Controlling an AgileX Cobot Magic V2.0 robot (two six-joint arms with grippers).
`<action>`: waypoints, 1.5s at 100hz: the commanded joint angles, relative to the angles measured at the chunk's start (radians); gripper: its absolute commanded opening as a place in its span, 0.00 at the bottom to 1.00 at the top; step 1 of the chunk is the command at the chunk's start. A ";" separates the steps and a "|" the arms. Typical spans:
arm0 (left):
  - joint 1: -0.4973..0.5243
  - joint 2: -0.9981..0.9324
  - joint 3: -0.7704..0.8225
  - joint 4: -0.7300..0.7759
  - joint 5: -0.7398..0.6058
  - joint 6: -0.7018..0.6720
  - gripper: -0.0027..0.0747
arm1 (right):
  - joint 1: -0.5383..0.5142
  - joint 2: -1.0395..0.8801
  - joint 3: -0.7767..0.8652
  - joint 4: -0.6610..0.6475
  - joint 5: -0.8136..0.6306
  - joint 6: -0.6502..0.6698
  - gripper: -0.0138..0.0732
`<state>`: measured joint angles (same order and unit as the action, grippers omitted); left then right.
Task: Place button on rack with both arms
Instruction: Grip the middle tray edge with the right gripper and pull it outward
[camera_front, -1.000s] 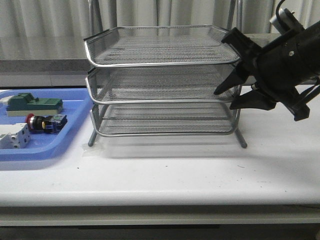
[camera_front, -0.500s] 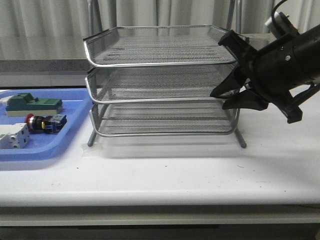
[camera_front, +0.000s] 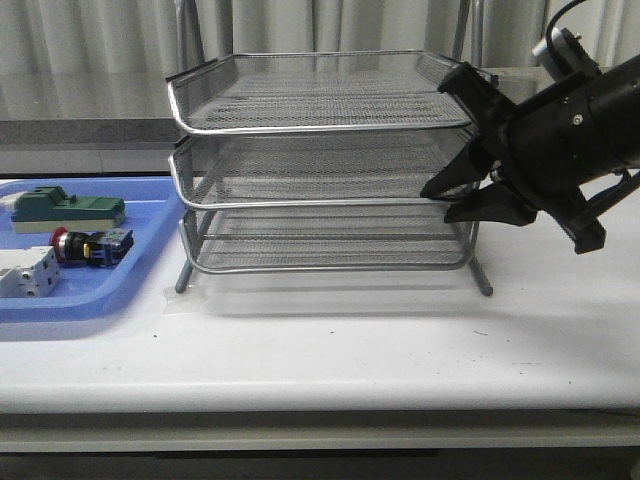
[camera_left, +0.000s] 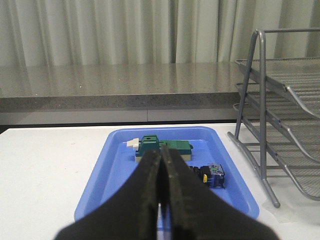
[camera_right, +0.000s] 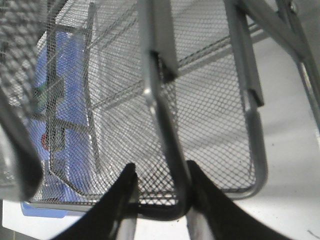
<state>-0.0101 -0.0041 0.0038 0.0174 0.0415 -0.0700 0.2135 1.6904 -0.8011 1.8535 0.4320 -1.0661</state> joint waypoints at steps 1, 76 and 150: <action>-0.006 -0.032 0.034 -0.006 -0.089 -0.009 0.01 | 0.001 -0.037 0.015 -0.010 0.064 -0.035 0.33; -0.006 -0.032 0.034 -0.006 -0.089 -0.009 0.01 | 0.001 -0.176 0.382 -0.011 0.131 -0.166 0.33; -0.006 -0.032 0.034 -0.006 -0.089 -0.009 0.01 | 0.001 -0.289 0.412 -0.014 0.124 -0.228 0.74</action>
<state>-0.0101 -0.0041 0.0038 0.0174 0.0415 -0.0700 0.2046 1.4528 -0.3999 1.8644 0.5555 -1.2472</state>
